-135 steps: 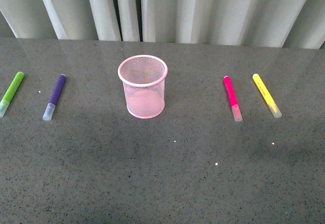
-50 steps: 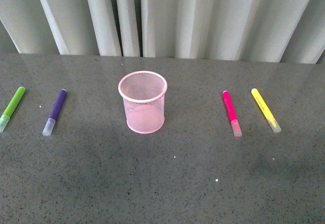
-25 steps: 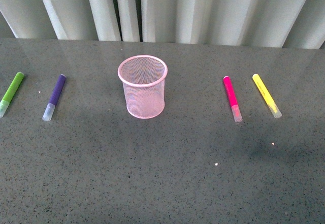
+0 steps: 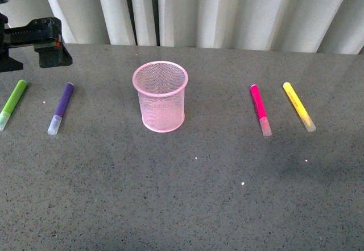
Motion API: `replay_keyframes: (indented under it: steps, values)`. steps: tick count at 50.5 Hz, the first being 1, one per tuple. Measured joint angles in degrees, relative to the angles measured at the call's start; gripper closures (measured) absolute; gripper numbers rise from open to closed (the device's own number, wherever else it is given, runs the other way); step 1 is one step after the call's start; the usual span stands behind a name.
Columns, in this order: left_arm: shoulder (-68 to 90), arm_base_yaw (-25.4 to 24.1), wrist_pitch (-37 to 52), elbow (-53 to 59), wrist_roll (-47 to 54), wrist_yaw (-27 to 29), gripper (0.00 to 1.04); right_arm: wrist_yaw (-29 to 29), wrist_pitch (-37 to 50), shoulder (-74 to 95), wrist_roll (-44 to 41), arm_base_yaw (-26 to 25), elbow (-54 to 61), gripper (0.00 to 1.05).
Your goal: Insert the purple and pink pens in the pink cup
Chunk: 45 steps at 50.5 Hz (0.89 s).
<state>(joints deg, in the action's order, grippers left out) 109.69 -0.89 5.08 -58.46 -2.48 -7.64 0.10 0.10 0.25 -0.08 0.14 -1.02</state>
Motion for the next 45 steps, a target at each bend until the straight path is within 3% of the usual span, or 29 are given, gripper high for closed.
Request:
replay_keyframes:
  steps: [45]
  values:
    - [16.79, 1.14, -4.15, -13.00, 1.60, 6.51, 0.07, 0.00, 0.00, 0.00, 0.00, 0.00, 0.00, 0.07]
